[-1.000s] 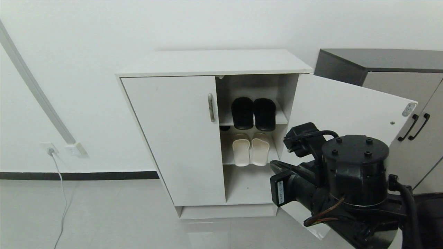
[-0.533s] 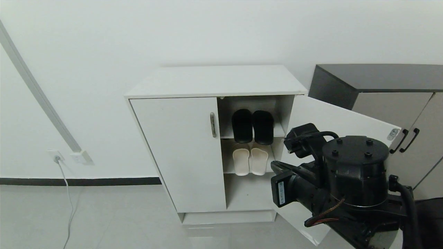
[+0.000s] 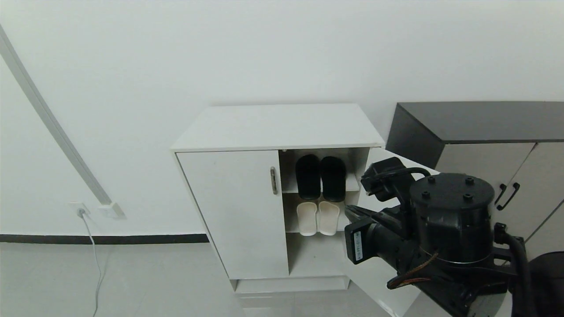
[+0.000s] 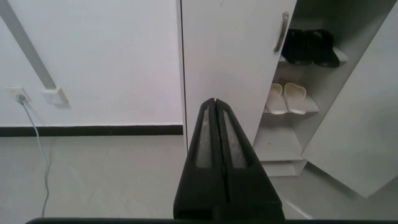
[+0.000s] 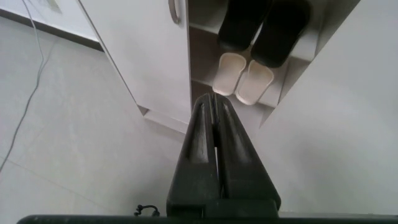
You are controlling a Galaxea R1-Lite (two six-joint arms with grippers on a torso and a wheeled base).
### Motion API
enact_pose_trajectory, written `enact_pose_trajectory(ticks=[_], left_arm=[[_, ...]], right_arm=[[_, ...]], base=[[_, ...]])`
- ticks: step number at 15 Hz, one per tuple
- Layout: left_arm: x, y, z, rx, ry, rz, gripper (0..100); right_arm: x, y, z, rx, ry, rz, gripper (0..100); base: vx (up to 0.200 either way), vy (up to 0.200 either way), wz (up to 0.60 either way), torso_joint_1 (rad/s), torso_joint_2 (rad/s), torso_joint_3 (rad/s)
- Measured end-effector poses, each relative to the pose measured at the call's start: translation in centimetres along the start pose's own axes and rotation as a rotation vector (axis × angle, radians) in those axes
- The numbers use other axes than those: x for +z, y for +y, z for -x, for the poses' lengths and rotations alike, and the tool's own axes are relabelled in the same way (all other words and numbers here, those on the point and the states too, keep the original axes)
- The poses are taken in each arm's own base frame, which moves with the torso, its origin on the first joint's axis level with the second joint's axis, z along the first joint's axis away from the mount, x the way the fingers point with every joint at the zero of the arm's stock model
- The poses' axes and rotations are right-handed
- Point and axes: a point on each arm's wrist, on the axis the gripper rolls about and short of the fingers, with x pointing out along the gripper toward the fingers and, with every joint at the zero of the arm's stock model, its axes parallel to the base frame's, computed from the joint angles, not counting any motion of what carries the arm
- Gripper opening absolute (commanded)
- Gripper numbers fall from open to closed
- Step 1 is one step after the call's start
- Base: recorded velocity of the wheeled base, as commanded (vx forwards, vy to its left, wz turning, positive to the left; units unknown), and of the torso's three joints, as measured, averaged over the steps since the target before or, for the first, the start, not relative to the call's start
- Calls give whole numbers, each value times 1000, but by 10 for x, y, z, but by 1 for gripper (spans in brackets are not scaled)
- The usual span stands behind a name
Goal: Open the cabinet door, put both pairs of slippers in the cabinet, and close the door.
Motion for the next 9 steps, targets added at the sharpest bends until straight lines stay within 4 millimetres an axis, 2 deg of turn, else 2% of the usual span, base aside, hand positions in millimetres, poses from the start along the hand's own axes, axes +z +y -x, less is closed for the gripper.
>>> enact_pose_trajectory(ticks=[7,9], left_arm=[[0,0,0,0,0,2,0],[0,0,0,1,0,3,0]], right_arm=[[0,0,0,1,0,0,0],[0,0,0,1,1,0,0]], base=[[0,0,0,249,-579,-330],[0,0,0,66,-181,-93]])
